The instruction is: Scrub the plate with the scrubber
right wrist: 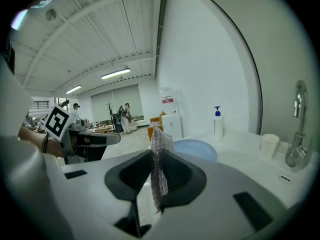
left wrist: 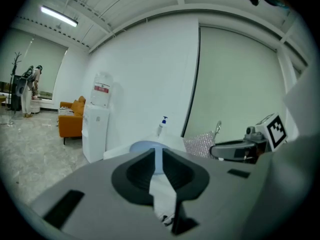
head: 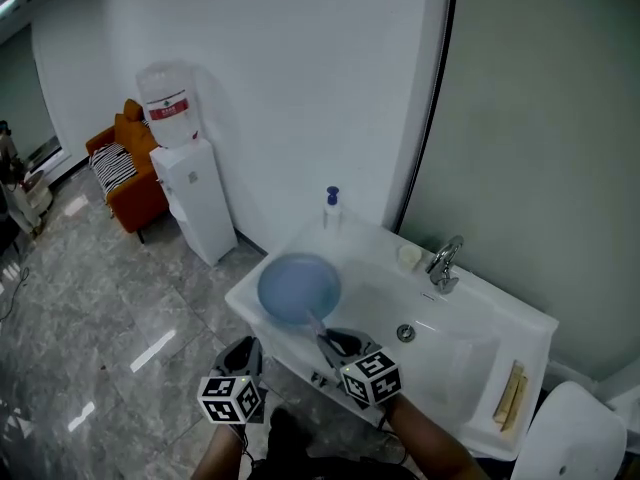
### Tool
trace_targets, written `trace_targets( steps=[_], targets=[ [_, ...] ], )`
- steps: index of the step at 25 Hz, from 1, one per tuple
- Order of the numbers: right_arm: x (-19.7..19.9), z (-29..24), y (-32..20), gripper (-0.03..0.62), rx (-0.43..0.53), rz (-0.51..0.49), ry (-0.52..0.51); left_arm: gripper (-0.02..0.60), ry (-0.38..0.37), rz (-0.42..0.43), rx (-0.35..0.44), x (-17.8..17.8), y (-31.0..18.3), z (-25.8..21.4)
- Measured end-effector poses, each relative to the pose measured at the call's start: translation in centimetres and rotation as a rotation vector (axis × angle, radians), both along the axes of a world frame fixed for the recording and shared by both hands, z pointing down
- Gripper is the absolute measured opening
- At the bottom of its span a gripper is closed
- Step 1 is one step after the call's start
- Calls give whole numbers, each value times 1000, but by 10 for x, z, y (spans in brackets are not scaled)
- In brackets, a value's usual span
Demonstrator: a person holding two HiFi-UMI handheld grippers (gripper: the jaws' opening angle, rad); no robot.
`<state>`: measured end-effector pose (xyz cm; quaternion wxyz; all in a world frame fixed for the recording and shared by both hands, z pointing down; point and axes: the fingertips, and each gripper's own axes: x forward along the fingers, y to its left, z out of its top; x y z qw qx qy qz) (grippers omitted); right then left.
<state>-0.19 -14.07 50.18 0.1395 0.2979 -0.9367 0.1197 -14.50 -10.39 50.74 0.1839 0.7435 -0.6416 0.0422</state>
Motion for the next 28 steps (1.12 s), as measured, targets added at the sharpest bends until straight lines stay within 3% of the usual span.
trace_targets(
  steps=[13,28],
  targets=[
    [70,14,108,75,-13,-49,11,48,-1,-70,-3,58,115,7],
    [71,16,123,75,-32,-59,-37,48,25,-151,13,46,165,-2]
  ],
)
